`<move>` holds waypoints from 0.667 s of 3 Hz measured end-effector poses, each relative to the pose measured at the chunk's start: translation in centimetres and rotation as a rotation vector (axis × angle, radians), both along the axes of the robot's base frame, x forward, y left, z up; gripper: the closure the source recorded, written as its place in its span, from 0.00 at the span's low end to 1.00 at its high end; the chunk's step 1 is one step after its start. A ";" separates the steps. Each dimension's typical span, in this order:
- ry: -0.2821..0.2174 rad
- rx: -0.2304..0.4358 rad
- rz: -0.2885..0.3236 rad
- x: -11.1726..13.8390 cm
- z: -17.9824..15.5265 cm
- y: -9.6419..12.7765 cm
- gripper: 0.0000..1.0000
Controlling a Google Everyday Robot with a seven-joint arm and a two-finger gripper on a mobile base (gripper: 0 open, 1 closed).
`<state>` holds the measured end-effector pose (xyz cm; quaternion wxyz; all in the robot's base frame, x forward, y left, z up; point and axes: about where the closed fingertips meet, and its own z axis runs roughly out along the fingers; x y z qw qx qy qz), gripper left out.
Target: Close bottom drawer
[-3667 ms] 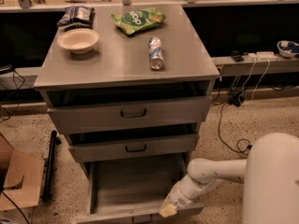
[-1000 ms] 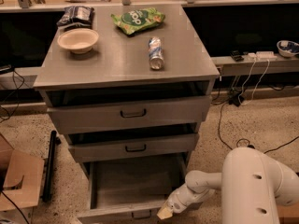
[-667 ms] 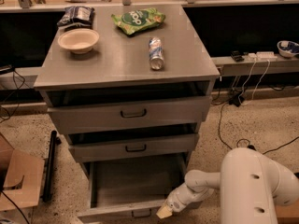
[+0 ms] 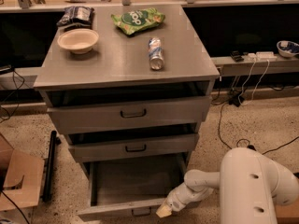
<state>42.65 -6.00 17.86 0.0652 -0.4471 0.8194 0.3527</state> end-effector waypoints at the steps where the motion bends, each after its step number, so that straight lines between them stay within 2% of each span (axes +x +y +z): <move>1: -0.004 0.001 -0.001 0.4 -0.1 0.1 1.00; 2: -0.014 0.003 -0.002 1.1 -0.2 0.4 1.00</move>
Offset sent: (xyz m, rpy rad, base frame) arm 0.4054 0.1027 -0.1489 0.0672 -0.3384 -0.0478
